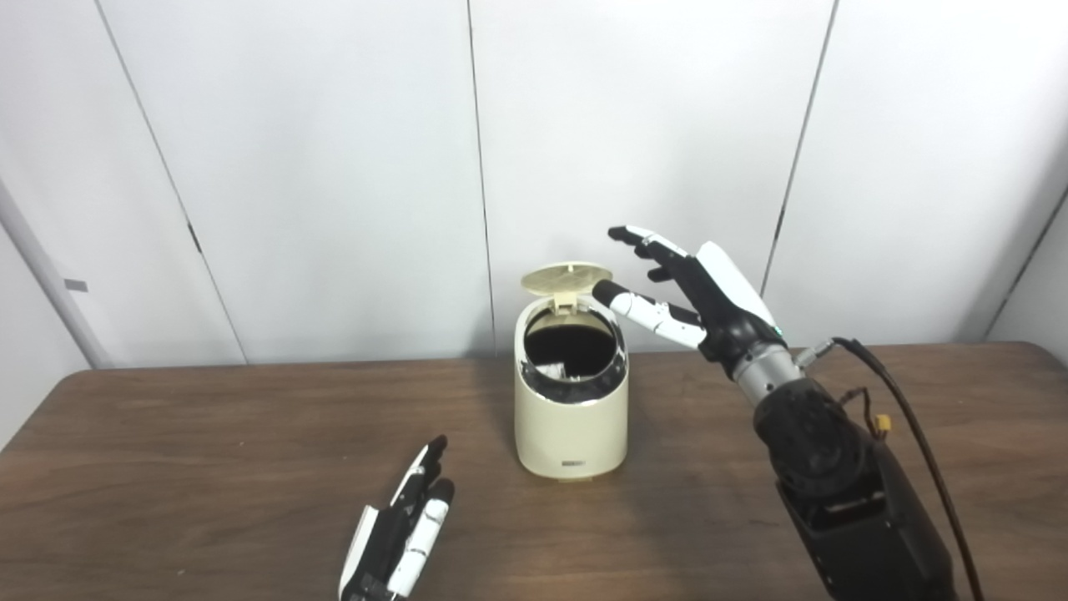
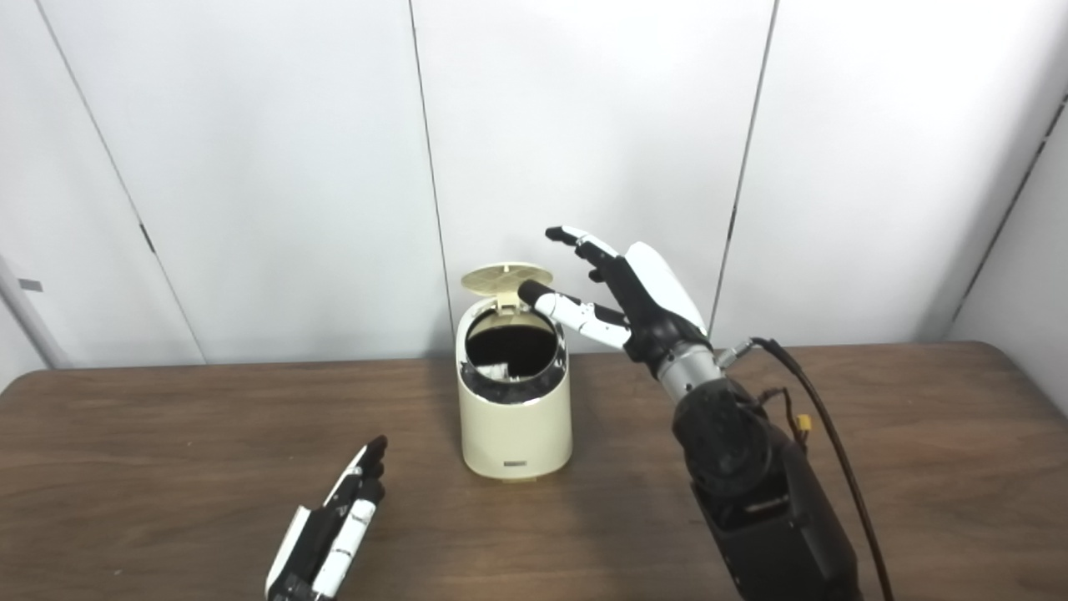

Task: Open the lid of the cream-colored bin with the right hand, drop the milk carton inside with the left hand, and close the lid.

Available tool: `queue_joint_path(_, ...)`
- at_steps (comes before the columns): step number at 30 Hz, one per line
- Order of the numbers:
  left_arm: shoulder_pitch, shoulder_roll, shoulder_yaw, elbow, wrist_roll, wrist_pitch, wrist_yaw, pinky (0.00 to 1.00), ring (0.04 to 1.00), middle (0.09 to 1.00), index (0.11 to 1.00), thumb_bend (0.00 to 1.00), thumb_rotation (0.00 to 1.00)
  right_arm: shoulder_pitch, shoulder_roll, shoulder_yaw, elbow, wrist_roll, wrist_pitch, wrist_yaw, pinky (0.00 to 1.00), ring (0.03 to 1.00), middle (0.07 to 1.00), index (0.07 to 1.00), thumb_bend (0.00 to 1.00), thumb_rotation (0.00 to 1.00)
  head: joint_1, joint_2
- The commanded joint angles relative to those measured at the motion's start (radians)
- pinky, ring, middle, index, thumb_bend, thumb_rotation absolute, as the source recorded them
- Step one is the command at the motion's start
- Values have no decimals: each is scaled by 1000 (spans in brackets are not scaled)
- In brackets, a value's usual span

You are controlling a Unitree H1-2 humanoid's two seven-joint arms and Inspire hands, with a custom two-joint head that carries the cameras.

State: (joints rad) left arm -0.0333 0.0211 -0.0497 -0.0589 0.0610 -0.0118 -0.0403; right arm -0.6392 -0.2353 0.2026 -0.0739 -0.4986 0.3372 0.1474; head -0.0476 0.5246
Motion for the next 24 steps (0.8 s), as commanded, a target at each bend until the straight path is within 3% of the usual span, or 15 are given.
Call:
queue_joint_path(1,-12,-6,4,-9,-10,-4,6,1000,1000,999,1000,585,854,-76,-6,11,3,-18,-63,-14,822,908,902,843,583,900,0,0)
queue_joint_path(10,-15,-8,4,-6,-7,-7,2,1000,1000,998,1000,581,873,-90,-22,86,36,-102,-106,3,886,950,919,860,621,941,11,1)
queue_joint_path(24,-17,-3,20,-9,-14,15,6,1000,1000,996,1000,585,826,-19,-37,113,-121,-262,-31,98,967,1000,960,874,568,919,13,7)
